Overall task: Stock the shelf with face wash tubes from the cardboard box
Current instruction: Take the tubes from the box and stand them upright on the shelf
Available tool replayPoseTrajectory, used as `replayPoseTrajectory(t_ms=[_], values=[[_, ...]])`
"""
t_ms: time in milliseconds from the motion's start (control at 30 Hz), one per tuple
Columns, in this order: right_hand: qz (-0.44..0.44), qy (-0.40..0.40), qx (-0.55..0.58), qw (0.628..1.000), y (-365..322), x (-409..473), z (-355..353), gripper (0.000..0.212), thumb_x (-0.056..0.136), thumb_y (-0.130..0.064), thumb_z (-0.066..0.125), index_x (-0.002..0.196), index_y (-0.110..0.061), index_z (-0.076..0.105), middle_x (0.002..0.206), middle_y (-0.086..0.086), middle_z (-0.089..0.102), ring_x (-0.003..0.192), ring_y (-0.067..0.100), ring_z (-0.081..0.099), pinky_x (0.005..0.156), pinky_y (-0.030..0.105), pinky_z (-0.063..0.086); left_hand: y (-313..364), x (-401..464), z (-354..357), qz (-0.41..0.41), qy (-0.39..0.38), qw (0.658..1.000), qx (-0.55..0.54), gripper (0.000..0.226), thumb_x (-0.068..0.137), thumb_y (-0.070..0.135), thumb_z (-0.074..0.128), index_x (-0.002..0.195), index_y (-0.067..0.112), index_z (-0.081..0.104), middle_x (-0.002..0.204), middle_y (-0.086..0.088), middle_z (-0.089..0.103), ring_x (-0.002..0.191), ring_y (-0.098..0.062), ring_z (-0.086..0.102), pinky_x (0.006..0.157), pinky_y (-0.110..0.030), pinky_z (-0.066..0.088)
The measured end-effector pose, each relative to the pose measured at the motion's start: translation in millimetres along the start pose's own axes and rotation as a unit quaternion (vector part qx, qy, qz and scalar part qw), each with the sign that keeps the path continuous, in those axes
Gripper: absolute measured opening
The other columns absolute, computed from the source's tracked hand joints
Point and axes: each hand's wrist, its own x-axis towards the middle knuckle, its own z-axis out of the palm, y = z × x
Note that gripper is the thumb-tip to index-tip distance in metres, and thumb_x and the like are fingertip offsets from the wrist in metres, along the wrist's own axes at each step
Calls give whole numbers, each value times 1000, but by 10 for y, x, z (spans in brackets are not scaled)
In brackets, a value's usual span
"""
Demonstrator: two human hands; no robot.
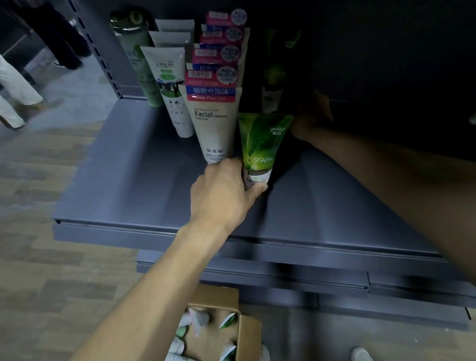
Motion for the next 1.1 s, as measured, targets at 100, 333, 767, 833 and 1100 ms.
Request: replayPoseTrajectory(t_ms=[100, 333, 767, 833, 1100], values=[[-8, -2, 13, 1000, 151, -225, -85, 39, 93, -36, 57, 125, -14, 61, 129, 13, 61, 122, 32, 54, 90, 29, 41, 21, 22, 35, 4, 6, 1000, -6, 28, 81, 48, 71, 86, 22, 62, 85, 2, 67, 82, -27, 64, 65, -33, 46], [3, -8, -23, 1000, 425, -636, -248, 36, 94, -33, 60, 124, -13, 62, 127, 13, 62, 119, 33, 55, 99, 36, 39, 237, 251, 223, 27, 7, 999, -14, 30, 83, 43, 71, 82, 15, 58, 83, -5, 67, 83, -29, 63, 60, -33, 45], [30, -19, -116, 993, 782, -922, -356, 56, 92, -40, 61, 142, -19, 45, 131, 11, 60, 120, 38, 52, 93, 40, 45, 626, 887, 480, -47, 80, 994, 58, 46, 99, 22, 50, 140, 4, 36, 134, -16, 51, 121, -34, 51, 85, -39, 45], [32, -13, -131, 991, 766, -932, -384, 58, 91, -43, 62, 141, -21, 46, 131, 10, 59, 120, 37, 52, 91, 40, 46, 648, 968, 489, -60, 91, 993, 38, 39, 99, 20, 51, 134, 4, 43, 131, -15, 54, 121, -34, 52, 86, -38, 46], [28, -17, -126, 991, 759, -869, -455, 59, 84, -44, 70, 135, -21, 52, 132, 7, 59, 120, 35, 52, 95, 40, 44, 684, 1115, 462, -62, 88, 994, 31, 35, 99, 19, 50, 131, 5, 46, 131, -16, 54, 122, -33, 51, 90, -38, 44]])
